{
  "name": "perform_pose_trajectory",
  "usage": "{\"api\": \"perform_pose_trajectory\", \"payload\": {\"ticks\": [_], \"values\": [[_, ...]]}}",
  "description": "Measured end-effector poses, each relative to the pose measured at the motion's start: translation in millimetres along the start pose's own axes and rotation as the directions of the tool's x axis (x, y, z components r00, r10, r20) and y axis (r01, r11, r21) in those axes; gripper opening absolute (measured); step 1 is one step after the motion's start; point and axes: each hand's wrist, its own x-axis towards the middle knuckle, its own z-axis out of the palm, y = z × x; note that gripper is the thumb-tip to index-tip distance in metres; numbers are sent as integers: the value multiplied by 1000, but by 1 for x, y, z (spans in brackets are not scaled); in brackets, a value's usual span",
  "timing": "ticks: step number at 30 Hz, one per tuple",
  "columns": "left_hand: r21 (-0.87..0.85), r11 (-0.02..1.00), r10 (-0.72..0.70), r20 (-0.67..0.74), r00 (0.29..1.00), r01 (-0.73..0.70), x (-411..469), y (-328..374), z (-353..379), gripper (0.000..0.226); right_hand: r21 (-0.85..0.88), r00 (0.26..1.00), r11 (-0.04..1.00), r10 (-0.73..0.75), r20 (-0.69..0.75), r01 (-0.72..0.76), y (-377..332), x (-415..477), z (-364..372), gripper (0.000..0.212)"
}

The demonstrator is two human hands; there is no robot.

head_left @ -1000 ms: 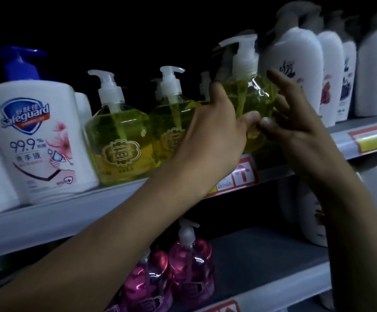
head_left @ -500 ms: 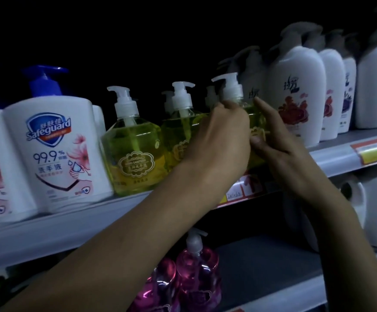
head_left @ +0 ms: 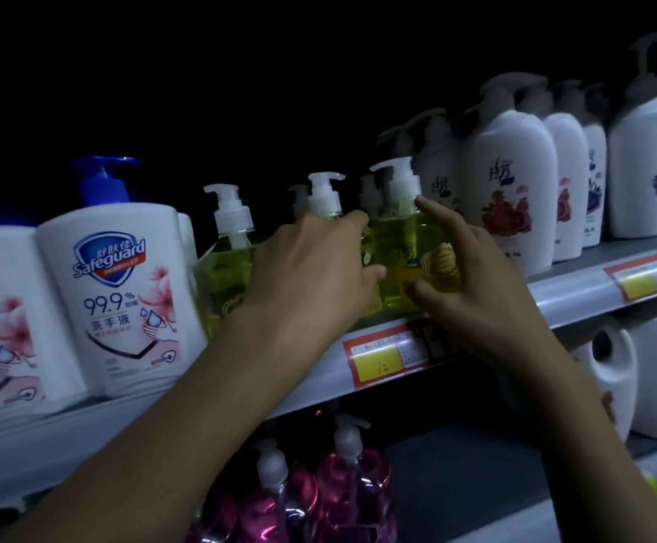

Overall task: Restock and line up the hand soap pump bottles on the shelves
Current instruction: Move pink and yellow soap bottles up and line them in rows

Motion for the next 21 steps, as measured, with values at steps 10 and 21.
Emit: {"api": "perform_pose_trajectory", "payload": {"ticks": [10,21], "values": [[-186,983,14,61,998,-3,-3,-7,3,59,-52,999,998,26,-27,-28,-3,-2,3,77],[-180,964,-190,57,980,197,-52,-55,-36,53,-127,988,986,-123,-94,111,-65,-6,27,63]]}}
